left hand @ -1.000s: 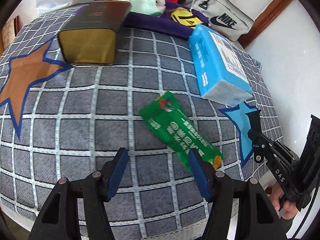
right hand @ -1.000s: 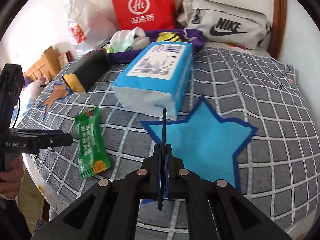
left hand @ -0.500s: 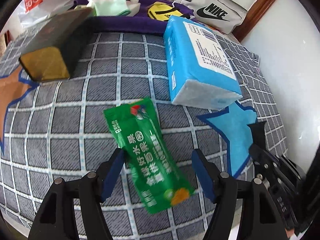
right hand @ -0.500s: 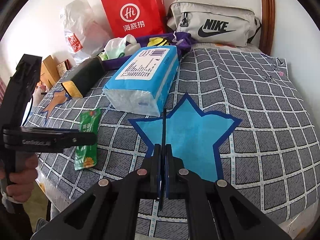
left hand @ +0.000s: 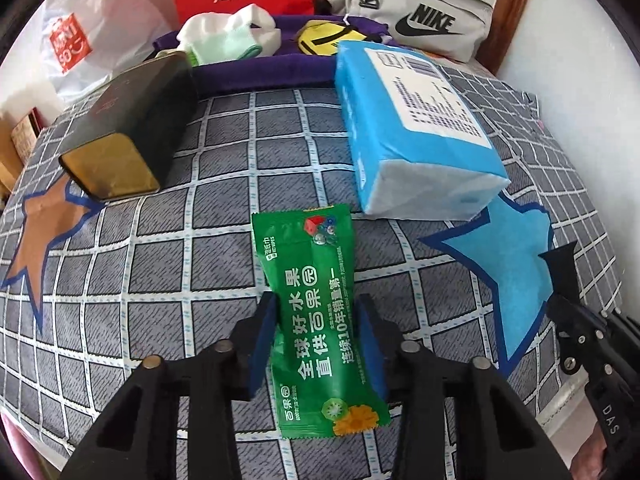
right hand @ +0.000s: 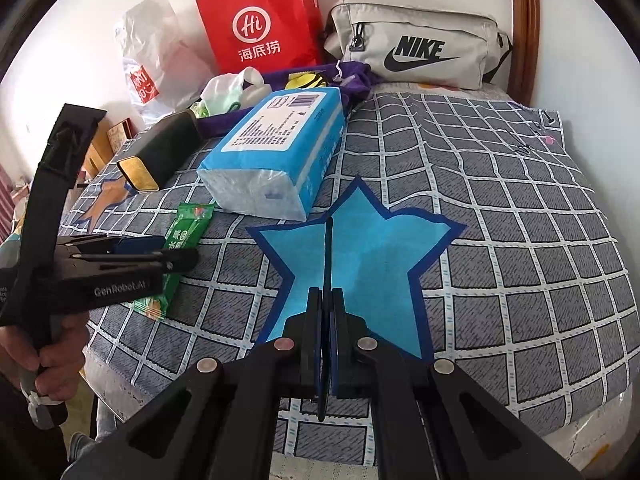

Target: Organize soft objects

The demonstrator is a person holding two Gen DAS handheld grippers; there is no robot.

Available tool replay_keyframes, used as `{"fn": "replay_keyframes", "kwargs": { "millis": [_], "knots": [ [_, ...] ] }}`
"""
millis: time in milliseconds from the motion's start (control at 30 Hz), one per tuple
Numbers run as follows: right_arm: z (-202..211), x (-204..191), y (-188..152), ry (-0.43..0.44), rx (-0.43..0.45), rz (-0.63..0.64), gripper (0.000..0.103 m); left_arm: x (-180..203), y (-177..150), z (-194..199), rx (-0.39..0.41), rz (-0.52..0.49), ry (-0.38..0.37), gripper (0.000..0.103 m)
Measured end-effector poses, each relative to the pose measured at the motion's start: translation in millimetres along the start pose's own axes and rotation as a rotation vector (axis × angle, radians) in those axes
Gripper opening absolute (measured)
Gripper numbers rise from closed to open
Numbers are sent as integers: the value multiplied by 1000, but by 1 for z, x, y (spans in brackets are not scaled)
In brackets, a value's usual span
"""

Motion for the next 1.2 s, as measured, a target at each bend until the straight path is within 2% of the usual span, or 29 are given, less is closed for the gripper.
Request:
{"fn": "replay_keyframes", "kwargs": {
  "millis": [133, 233, 700, 767, 1000, 1200],
  "knots": [
    [0, -5, -1, -8, 2, -2, 3, -9, 1, -2, 3, 19, -15, 27],
    [1, -9, -1, -16, -1, -4, 3, -15, -4, 2, 9, 31, -10, 25],
    [-3, -43, -4, 11, -19, 12, 3, -89, -27, 29, 46, 176, -3, 22],
    [-7, -49, -5, 14, -29, 17, 3, -101, -31, 34, 50, 202, -34, 20],
    [-24, -64, -11, 20, -83, 20, 3, -124, -37, 45, 72, 234, -45, 20],
    [-19, -67, -11, 7, -86, 18, 3, -135, -38, 54, 83, 264, -65, 20]
  ]
}}
Point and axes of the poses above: each gripper's, at about its wrist camera, not at the fingertips, and z roughly against the way its jaws point, x to its right, y to its top, the point moved 1 cm from there along -z, roughly the way its jaws point, and after that the axes turned 7 degrees about -y, right-handed, at the moved point
